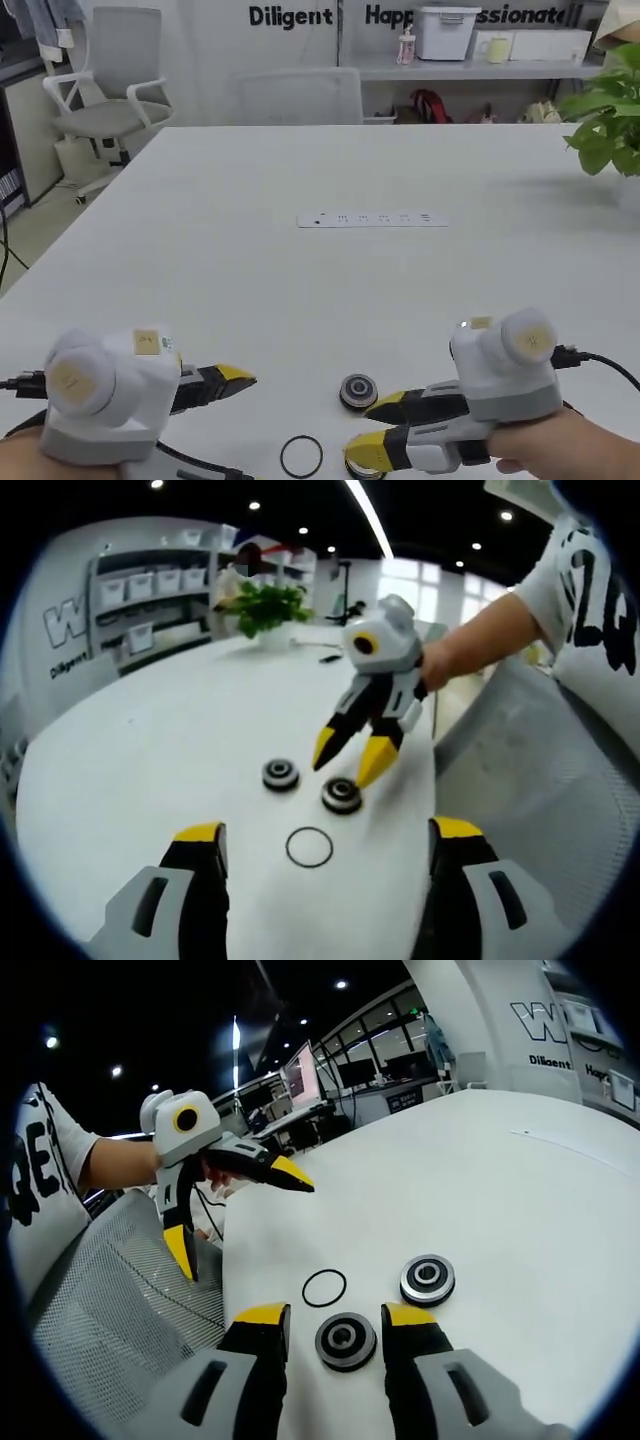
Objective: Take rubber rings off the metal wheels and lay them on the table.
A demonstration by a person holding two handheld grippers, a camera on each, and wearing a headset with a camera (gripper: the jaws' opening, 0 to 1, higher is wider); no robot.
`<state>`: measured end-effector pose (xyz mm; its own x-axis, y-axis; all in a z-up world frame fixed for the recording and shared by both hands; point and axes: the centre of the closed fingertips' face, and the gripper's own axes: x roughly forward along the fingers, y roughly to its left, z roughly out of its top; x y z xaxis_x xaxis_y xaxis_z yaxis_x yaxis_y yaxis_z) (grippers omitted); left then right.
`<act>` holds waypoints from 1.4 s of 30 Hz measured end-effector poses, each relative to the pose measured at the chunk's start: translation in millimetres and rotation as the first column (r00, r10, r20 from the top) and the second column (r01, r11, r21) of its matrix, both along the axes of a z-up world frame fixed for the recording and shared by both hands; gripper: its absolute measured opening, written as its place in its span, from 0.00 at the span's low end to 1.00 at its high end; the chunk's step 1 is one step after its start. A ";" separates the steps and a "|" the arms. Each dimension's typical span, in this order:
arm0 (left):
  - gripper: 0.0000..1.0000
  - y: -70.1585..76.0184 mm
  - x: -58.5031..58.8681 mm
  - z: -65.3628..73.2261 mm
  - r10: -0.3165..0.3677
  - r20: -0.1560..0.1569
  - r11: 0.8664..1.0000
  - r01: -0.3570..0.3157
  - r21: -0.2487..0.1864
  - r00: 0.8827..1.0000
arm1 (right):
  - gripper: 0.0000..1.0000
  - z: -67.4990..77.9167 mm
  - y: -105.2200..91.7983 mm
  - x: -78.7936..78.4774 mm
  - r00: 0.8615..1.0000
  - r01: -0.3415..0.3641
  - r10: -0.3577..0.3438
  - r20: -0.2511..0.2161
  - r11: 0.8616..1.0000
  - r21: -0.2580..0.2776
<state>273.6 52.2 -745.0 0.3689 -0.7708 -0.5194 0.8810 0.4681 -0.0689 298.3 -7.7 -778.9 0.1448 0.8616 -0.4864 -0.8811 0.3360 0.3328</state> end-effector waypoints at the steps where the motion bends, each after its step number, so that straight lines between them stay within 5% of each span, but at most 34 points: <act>1: 0.83 -1.1 0.7 -0.4 -0.002 -0.001 1.000 0.002 0.000 1.000 | 0.33 -0.1 -1.2 -0.1 1.000 0.000 0.000 0.002 1.000 -0.002; 29: 0.77 -17.3 11.1 -9.7 -0.023 -0.006 1.000 0.023 0.006 1.000 | 0.33 -23.3 -23.3 -10.2 1.000 -0.010 0.011 0.016 0.998 -0.065; 42: 0.67 -22.8 12.1 -16.9 -0.034 -0.033 0.999 0.035 0.011 0.999 | 0.27 -28.8 -22.0 -14.1 0.999 -0.020 0.022 0.030 0.997 -0.075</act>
